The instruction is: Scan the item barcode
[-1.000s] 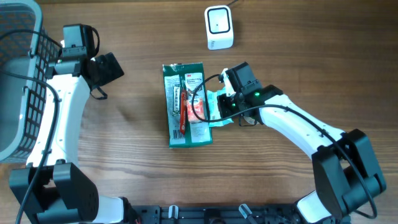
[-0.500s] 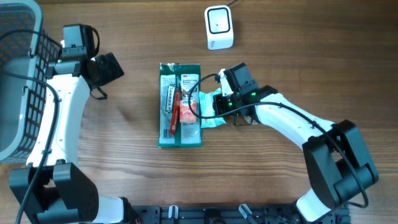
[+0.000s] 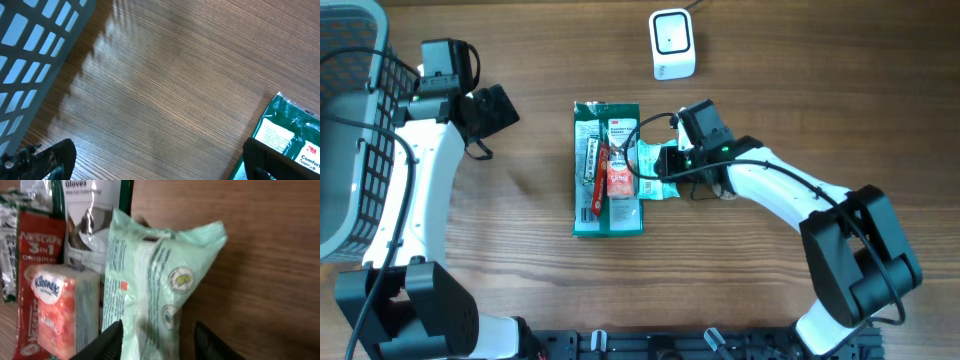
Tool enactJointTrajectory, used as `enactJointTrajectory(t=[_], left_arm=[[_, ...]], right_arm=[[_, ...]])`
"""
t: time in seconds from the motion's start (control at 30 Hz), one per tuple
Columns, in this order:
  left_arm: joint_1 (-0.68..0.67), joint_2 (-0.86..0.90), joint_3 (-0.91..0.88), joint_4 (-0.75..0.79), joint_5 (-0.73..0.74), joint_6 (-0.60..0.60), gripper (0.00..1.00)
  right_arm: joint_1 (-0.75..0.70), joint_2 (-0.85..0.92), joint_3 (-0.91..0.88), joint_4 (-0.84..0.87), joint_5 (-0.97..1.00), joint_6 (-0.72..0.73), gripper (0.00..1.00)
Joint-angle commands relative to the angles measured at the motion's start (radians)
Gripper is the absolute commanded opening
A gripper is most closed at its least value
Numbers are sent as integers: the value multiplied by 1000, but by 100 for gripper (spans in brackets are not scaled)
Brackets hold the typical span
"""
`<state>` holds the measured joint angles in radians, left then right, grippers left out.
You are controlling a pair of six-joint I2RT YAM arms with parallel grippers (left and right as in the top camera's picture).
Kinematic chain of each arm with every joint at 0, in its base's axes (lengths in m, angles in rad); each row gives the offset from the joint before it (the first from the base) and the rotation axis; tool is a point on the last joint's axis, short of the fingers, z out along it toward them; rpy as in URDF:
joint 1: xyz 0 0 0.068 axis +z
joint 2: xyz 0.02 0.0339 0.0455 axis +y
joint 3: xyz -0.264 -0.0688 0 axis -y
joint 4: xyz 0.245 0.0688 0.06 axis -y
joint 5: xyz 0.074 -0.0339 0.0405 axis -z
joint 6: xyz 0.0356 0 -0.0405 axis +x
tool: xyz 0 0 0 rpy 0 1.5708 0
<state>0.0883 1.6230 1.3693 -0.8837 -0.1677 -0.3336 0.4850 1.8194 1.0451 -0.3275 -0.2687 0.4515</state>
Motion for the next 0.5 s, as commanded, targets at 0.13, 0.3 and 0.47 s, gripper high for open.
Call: enactJointTrajectory(t=[0.13,0.3,0.47], left_arm=[[6,-7,11,0,-10,16,100],[6,-7,11,0,-10,16,100],[6,-7,11,0,-10,16,100]], right_arm=[[-10,-41,134,-121,-127,-82,35],[16,-41,106,-198,-137,-82,11],[46,-41,32,-166,-74,-27,10]])
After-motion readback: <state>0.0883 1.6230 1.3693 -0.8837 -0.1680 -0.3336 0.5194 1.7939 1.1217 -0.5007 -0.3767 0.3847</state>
